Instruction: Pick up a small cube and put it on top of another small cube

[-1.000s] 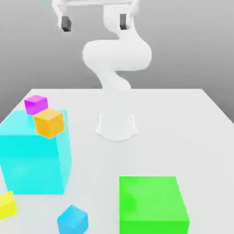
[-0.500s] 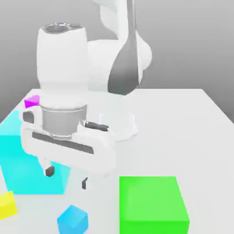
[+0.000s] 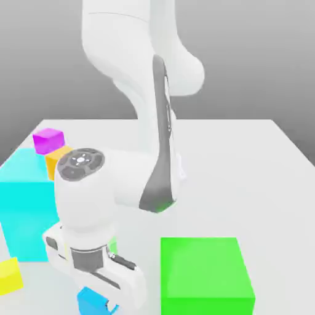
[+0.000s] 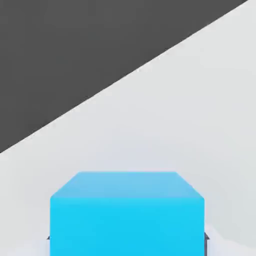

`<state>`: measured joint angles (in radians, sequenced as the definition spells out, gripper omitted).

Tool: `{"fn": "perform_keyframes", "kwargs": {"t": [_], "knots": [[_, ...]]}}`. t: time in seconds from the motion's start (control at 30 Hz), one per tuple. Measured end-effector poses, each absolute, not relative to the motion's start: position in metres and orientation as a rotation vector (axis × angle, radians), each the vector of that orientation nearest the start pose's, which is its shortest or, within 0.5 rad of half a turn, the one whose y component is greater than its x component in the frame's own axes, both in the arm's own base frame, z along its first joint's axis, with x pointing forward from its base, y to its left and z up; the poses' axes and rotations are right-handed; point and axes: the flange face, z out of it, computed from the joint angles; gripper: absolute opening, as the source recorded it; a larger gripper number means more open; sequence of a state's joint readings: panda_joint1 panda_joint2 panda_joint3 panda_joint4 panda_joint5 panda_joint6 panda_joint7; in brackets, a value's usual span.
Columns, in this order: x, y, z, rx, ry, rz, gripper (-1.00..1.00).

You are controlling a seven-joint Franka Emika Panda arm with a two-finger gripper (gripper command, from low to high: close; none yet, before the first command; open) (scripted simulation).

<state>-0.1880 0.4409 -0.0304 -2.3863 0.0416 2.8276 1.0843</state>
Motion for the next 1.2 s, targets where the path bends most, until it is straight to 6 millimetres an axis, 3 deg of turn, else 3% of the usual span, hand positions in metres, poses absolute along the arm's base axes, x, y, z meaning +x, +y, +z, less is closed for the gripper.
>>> {"fn": "perform_keyframes", "kwargs": {"t": [0.13,0.2,0.33,0.53,0.77,1.07,1.13,1.2], "knots": [[0.483,-0.11,0.182,-2.463,1.95,-0.001,-1.0],[0.496,-0.104,0.199,-2.503,1.892,-0.028,-1.0],[0.496,-0.132,0.25,-2.43,2.006,-0.07,-1.0],[0.454,-0.198,0.333,-2.173,2.323,-0.111,-1.0],[0.387,-0.233,0.416,-1.853,2.623,-0.149,-1.0],[0.266,-0.25,0.467,-1.261,2.92,-0.07,-1.0],[0.242,-0.247,0.46,-1.133,2.941,-0.022,-1.0],[0.236,-0.247,0.437,-1.093,2.945,-0.005,-1.0]]}}
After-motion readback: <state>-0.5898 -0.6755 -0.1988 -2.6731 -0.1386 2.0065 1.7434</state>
